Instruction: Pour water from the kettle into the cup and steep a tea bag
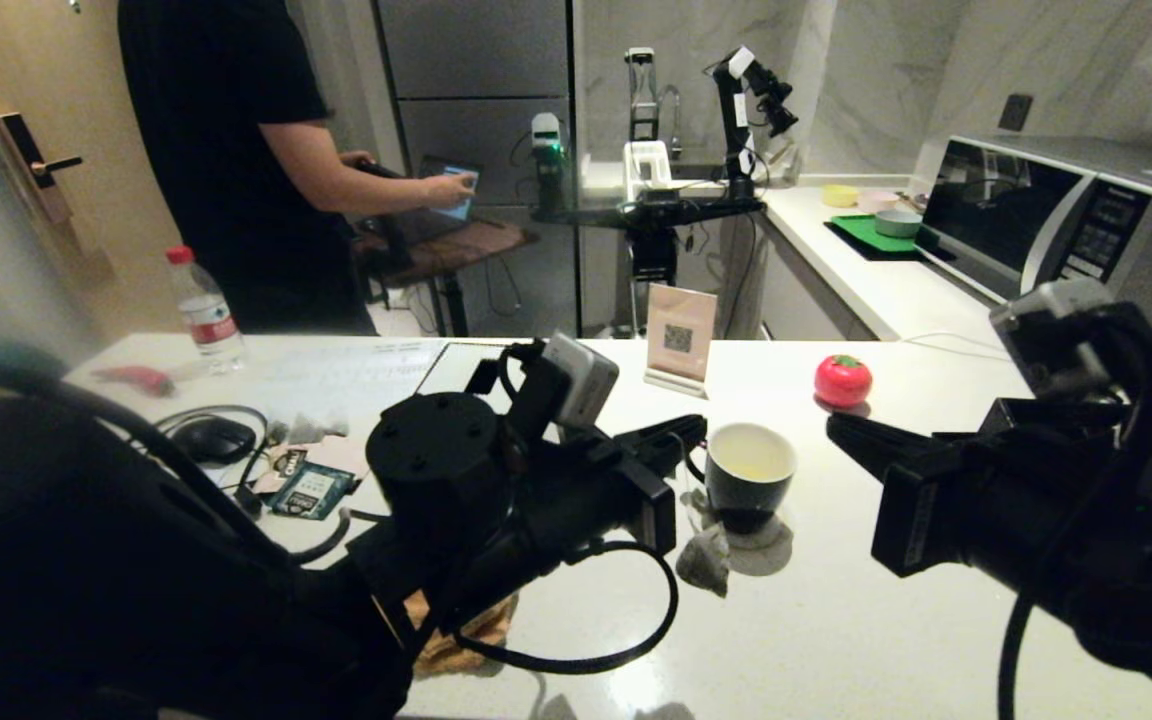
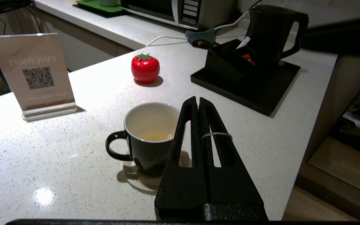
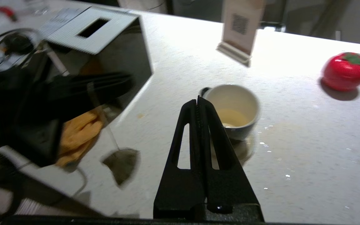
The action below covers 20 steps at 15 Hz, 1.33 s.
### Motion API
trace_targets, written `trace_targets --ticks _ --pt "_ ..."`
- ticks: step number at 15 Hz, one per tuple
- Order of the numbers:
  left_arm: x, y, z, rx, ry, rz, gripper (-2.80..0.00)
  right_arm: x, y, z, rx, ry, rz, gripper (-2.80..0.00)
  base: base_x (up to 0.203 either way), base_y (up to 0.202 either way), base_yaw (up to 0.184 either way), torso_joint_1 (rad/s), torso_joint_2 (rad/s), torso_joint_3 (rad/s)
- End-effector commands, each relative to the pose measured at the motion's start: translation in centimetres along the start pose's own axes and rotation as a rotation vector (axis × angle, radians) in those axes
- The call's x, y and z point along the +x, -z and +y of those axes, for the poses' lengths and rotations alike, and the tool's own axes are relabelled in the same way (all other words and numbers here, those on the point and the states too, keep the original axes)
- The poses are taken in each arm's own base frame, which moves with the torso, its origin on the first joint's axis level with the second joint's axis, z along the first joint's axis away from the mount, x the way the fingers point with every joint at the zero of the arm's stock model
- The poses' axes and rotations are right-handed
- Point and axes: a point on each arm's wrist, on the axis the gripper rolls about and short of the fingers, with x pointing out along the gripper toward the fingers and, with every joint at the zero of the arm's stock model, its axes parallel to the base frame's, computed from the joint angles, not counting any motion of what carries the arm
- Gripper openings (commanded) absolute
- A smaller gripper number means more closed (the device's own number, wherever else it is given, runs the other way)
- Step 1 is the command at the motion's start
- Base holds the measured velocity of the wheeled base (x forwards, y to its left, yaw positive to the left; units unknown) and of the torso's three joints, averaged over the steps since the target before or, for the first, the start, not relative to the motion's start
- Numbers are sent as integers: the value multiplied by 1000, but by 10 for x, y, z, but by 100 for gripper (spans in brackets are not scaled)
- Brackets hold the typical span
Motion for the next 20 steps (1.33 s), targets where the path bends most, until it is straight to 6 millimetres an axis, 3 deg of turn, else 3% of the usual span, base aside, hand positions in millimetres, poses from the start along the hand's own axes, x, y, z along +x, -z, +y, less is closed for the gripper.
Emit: trace_targets --ticks 1,10,14,17,20 --pt "-2 0 0 -1 0 -2 -280 -2 1 -15 20 61 -29 -280 0 0 0 0 0 0" --pt "-2 1 0 -1 -2 2 -280 -3 14 -68 28 307 -102 -280 0 0 0 0 0 0" --pt "-1 1 1 -1 -2 2 -280 -28 22 -77 32 321 -149 -280 0 0 0 0 0 0" --pt "-1 1 1 -1 -11 0 -280 -46 23 -101 57 465 -196 -280 0 0 0 0 0 0" --pt "-2 0 1 0 -17 -4 -280 -72 39 -120 65 617 -211 -280 0 0 0 0 0 0"
